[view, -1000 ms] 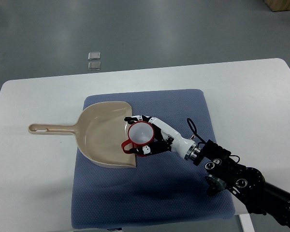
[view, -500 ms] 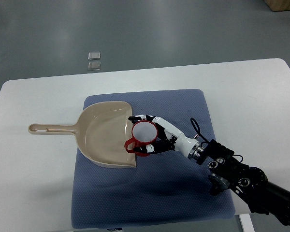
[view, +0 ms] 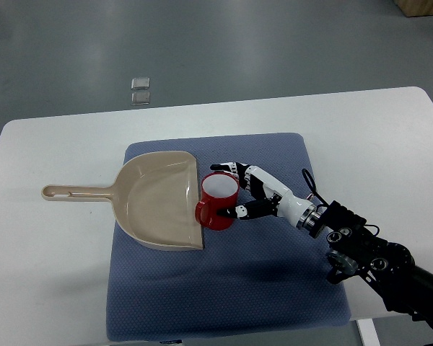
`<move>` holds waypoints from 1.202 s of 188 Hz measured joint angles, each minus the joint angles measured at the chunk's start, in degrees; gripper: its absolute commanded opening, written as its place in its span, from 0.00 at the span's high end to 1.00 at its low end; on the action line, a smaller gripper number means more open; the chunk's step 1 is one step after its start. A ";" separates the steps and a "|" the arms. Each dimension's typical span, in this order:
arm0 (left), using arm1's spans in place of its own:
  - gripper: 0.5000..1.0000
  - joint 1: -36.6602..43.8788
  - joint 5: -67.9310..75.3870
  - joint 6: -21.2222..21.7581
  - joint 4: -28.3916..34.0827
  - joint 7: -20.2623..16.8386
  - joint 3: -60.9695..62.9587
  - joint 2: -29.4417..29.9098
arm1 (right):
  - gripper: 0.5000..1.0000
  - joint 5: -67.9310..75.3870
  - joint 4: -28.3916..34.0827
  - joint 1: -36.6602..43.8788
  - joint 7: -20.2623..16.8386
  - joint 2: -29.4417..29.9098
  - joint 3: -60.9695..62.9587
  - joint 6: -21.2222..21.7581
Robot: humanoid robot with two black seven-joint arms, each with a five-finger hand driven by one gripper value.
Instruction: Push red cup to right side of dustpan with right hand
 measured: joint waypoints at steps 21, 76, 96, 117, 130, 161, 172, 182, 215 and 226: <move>0.00 0.00 0.00 0.00 0.00 0.00 0.00 0.00 | 0.17 0.38 -0.03 -0.01 0.00 -0.64 0.03 0.07; 0.00 0.00 0.00 0.00 -0.01 0.00 0.00 0.00 | 0.17 1.16 0.05 -0.29 0.00 -1.85 -0.05 0.23; 0.00 0.01 0.00 0.00 -0.01 0.00 0.00 0.00 | 0.17 1.16 0.17 -0.47 0.00 -1.82 -0.08 0.06; 0.00 0.00 0.00 0.00 -0.01 0.00 0.00 0.00 | 0.17 1.16 0.34 -0.62 0.00 -1.70 -0.17 -0.01; 0.00 0.00 0.00 0.00 -0.01 0.00 0.00 0.00 | 0.17 1.16 0.38 -0.68 0.00 -1.69 -0.19 -0.02; 0.00 0.01 0.00 0.00 -0.01 0.00 0.00 0.00 | 0.17 1.16 0.80 -0.71 0.00 -2.00 -0.43 0.14; 0.00 0.01 0.00 0.00 -0.01 0.00 0.00 0.00 | 0.17 1.16 0.81 -0.71 0.00 -2.48 -0.50 0.23; 0.00 0.00 0.00 0.00 -0.01 0.00 0.00 0.00 | 0.17 1.15 0.82 -0.72 0.00 -3.07 -0.54 0.41; 0.00 0.00 0.00 0.00 0.00 0.00 0.00 0.00 | 0.17 1.15 0.82 -0.72 0.00 -4.74 -0.12 1.98; 0.00 0.00 0.00 0.00 0.00 0.00 0.00 0.00 | 0.17 1.29 0.81 -0.72 0.00 -5.22 -0.04 2.14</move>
